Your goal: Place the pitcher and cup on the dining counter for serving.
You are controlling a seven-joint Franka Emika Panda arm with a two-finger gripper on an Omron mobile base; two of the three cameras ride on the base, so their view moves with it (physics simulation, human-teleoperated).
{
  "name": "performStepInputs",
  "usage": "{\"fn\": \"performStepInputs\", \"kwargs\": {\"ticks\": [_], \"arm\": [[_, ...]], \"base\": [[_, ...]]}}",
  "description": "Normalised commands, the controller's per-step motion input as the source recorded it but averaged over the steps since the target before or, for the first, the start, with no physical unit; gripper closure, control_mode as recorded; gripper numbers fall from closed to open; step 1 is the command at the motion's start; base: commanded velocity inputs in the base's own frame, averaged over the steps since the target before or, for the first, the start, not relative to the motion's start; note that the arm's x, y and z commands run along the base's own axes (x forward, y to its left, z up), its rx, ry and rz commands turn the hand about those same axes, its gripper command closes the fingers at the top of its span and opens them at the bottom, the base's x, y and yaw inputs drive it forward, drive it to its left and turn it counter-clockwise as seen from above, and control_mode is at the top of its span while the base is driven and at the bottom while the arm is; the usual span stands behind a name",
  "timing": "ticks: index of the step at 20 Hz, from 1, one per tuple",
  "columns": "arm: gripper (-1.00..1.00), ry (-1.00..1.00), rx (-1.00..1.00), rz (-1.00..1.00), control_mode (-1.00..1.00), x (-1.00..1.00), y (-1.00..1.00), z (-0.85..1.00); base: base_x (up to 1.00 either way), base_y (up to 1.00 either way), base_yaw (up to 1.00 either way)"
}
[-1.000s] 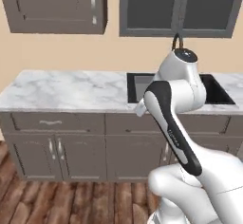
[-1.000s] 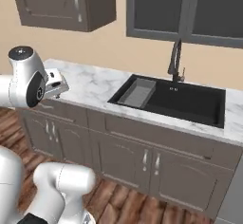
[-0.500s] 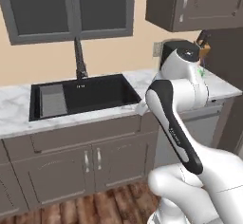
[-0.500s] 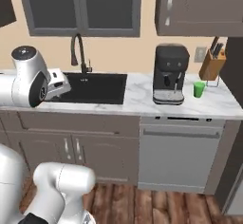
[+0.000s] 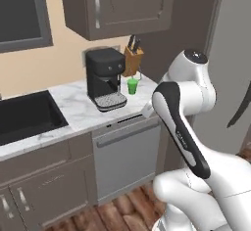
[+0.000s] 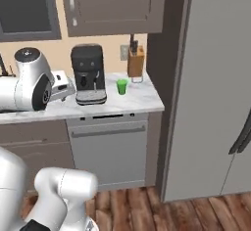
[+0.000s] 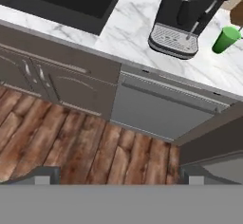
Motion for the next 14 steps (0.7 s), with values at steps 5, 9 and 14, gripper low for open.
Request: {"fn": "performStepInputs", "kwargs": {"ticks": [5,9,14], "arm": [[-1.0,0.0,0.0,0.0,1.0,0.0,0.0,0.0],[-1.0,0.0,0.0,0.0,1.0,0.0,0.0,0.0],[-1.0,0.0,0.0,0.0,1.0,0.0,0.0,0.0]], "base": [[0.99,-0.73,-0.02],[0.97,-0.46,0.05],[0.53,-0.28,0.13]]}}
